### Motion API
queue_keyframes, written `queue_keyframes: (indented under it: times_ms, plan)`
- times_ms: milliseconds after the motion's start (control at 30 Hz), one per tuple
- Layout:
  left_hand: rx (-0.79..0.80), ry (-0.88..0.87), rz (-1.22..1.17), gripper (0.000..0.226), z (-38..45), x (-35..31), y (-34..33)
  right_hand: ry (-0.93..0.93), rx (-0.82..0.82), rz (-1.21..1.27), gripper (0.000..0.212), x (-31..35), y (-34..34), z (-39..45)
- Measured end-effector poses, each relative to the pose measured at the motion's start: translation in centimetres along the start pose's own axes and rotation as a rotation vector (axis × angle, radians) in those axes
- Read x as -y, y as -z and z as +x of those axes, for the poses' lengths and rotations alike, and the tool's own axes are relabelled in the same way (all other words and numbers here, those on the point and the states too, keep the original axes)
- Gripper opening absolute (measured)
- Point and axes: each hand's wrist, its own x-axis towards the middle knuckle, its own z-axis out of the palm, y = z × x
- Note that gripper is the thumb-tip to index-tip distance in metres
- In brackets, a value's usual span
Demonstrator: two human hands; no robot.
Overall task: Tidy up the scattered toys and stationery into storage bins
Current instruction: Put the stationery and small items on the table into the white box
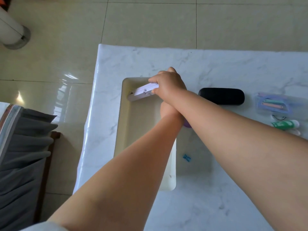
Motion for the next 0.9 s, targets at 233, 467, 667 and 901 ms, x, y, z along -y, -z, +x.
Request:
queue_keyframes:
  times_ms: [233, 467, 667, 901]
  plan:
    - [-0.100, -0.170, 0.371, 0.028, 0.1, 6.6, 3.0, -0.062, -0.060, 0.016, 0.030, -0.9, -2.1, -1.3]
    - [-0.297, -0.044, 0.354, 0.030, 2.6, 9.8, 5.5, -0.077, -0.161, -0.039, 0.040, -0.9, -4.6, -2.7]
    - [-0.312, -0.094, 0.490, 0.037, 3.7, 9.6, 5.0, -0.013, -0.209, -0.228, 0.031, -1.1, -5.1, -2.5]
    - [-0.293, -0.012, 0.631, 0.047, 3.6, 9.8, 4.6, -0.066, -0.056, -0.186, 0.022, -1.3, -4.9, -2.7]
